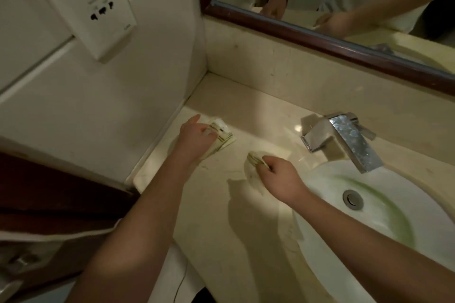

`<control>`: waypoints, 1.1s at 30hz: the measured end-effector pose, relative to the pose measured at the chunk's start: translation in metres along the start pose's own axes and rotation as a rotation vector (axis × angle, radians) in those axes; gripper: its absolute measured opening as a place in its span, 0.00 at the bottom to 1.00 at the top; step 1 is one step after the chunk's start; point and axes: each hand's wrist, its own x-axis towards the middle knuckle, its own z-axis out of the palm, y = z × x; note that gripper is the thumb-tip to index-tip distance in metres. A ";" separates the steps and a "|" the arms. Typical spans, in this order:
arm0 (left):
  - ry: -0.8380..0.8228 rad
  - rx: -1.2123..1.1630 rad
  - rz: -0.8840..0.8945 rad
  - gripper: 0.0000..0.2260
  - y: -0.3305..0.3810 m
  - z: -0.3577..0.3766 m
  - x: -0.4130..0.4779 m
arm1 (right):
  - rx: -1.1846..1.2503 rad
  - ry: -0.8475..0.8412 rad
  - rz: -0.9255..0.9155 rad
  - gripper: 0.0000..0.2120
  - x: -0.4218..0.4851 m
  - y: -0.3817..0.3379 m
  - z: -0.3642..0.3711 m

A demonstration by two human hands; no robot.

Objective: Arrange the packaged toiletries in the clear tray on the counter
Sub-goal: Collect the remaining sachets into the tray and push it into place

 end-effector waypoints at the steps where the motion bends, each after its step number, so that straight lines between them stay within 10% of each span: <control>1: -0.025 0.086 0.029 0.17 0.005 0.003 0.004 | 0.137 -0.001 0.062 0.15 -0.004 -0.002 -0.002; 9: -0.004 0.285 0.019 0.10 0.016 0.018 0.010 | 1.171 -0.077 0.411 0.03 -0.037 0.005 -0.029; 20: -0.312 -0.445 0.141 0.09 0.097 0.057 -0.114 | 1.406 0.119 0.371 0.08 -0.129 0.037 -0.058; 33: -0.494 -0.511 0.150 0.05 0.178 0.202 -0.309 | 1.566 0.642 0.572 0.07 -0.375 0.199 -0.093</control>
